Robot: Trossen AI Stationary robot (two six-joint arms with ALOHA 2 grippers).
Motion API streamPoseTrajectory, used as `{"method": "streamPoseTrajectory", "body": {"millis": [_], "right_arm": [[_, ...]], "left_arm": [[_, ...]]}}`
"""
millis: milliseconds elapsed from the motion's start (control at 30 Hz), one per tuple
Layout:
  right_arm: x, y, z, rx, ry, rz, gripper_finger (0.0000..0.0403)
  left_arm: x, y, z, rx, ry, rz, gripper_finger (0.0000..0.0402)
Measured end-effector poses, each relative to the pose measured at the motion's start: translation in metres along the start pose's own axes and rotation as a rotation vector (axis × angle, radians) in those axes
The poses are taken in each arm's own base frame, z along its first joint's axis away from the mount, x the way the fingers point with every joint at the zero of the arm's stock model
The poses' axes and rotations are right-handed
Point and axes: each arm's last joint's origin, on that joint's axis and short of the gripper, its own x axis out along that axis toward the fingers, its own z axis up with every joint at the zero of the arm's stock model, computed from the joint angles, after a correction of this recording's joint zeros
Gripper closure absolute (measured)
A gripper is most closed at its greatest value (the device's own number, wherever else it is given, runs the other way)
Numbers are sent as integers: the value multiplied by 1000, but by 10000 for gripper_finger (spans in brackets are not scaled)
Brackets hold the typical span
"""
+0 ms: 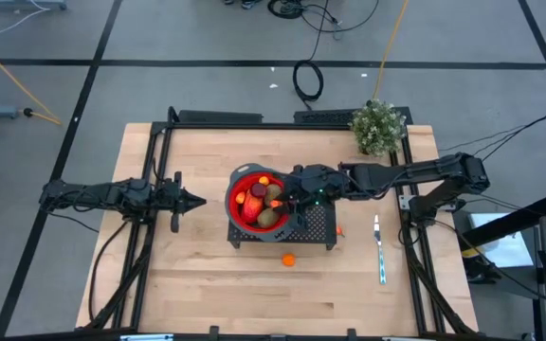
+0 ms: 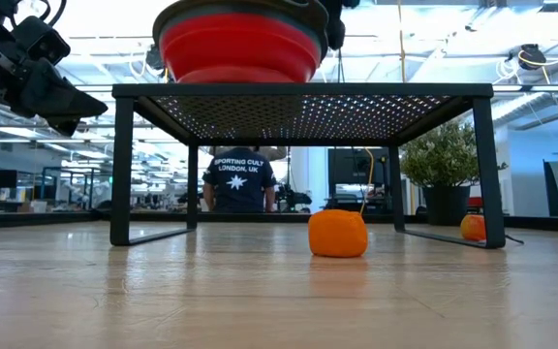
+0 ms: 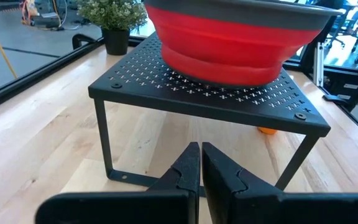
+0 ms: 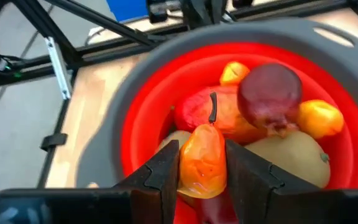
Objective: Pick & Place Fruit
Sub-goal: Put the peach into the red colander on the shelf
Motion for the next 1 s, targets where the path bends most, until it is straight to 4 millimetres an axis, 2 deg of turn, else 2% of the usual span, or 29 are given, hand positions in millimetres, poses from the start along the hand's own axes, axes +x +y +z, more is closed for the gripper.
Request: {"method": "streamPoseTrajectory", "body": {"millis": [567,700,833,1000], "right_arm": [[2,6,-4,-57,-2,21,296],[2,6,-4,-57,-2,21,296],[2,6,-4,-62,-2,20,296],[2,8,2,-106,-62,32,296]], "left_arm": [[0,-1,4,-38,-44,-8,387],[-2,-3,19,-129,-196,-42,387],[-10,-5,43,-212,-444,-104,387],[-21,-7,62,-217,-669,-147,387]]}}
